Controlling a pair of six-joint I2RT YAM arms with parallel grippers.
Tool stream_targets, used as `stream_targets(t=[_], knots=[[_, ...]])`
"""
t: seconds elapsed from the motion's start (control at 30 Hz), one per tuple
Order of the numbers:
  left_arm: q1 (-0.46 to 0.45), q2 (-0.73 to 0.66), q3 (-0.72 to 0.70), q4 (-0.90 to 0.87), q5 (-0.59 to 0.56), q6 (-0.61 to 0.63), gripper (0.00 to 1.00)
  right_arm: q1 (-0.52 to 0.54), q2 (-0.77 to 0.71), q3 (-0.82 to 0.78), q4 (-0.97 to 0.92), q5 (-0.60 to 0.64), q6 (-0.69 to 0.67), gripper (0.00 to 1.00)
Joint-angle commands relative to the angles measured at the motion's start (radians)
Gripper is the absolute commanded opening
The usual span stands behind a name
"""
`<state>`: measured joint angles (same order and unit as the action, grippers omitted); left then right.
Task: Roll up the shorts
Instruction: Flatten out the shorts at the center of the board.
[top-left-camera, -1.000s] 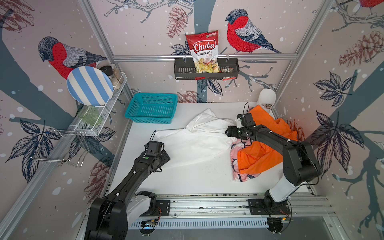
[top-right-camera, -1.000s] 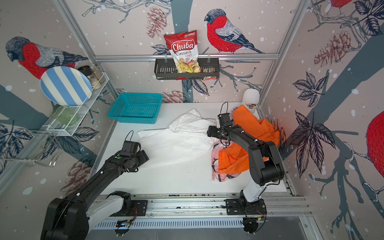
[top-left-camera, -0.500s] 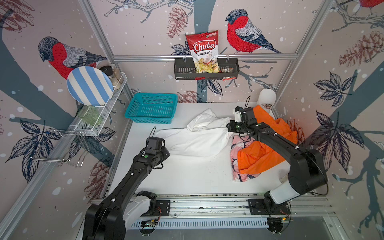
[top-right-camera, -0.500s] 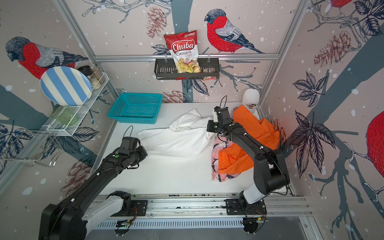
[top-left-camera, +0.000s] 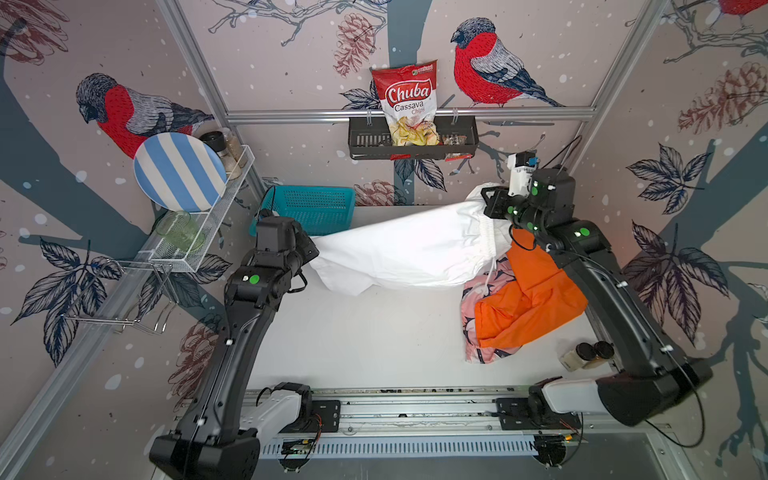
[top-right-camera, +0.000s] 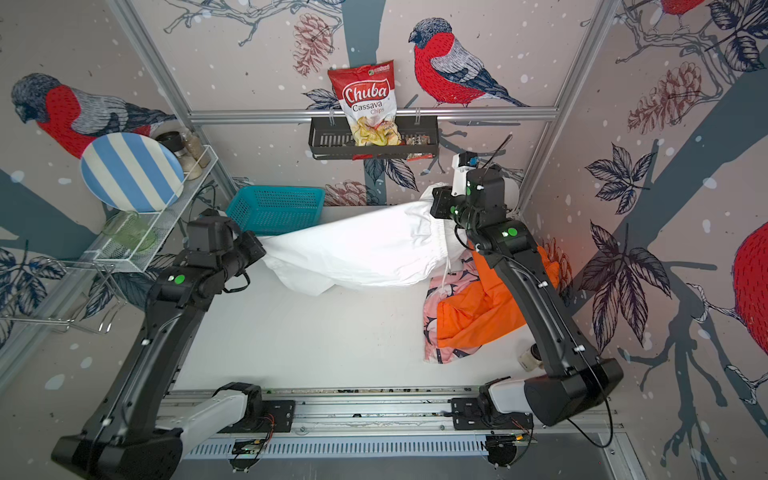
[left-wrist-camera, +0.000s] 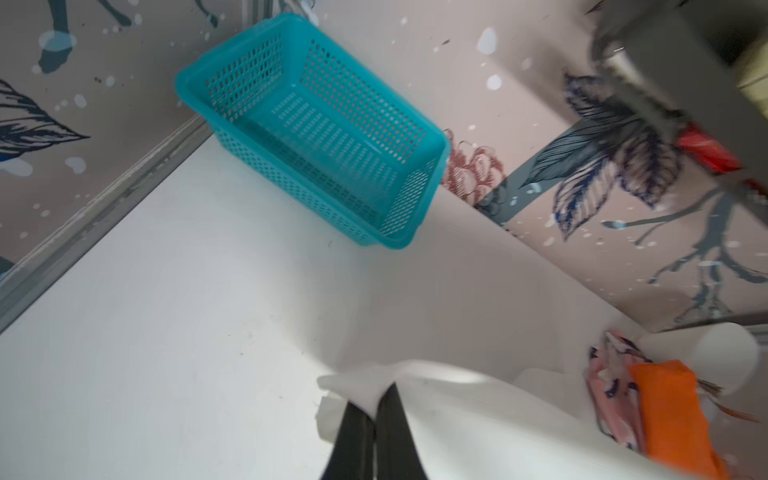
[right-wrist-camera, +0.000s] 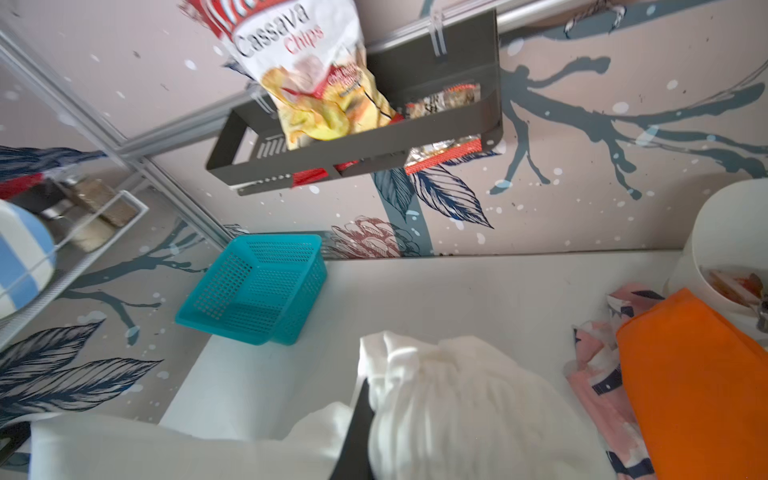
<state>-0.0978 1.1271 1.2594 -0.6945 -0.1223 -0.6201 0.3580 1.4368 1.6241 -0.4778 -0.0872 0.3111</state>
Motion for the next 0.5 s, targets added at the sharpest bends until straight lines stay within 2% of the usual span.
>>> stream_targets(t=[0.0,0.1,0.17,0.2,0.27,0.33,0.4,0.47], knots=[[0.047,0.090,-0.052,0.095,0.077,0.057,0.00,-0.040,0.107,0.000,-0.054,-0.030,-0.014,0.00],[0.069,0.261,-0.060,0.162,0.113,0.078,0.00,-0.085,0.248,0.010,-0.033,-0.080,0.005,0.01],[0.072,0.395,-0.012,0.158,0.126,0.104,0.00,-0.102,0.352,0.071,-0.100,-0.049,0.009,0.17],[0.072,0.436,0.006,0.152,0.125,0.111,0.00,-0.101,0.374,0.077,-0.117,-0.026,0.005,0.29],[0.072,0.467,0.007,0.173,0.132,0.111,0.03,-0.099,0.358,0.029,-0.112,-0.009,-0.001,0.51],[0.073,0.448,-0.018,0.203,0.140,0.107,0.09,-0.098,0.297,-0.063,-0.070,-0.013,0.000,0.62],[0.073,0.432,-0.034,0.208,0.137,0.105,0.18,-0.099,0.242,-0.144,-0.053,-0.004,-0.002,0.66],[0.072,0.421,-0.043,0.193,0.122,0.105,0.37,-0.099,0.197,-0.221,-0.033,-0.012,-0.005,0.67]])
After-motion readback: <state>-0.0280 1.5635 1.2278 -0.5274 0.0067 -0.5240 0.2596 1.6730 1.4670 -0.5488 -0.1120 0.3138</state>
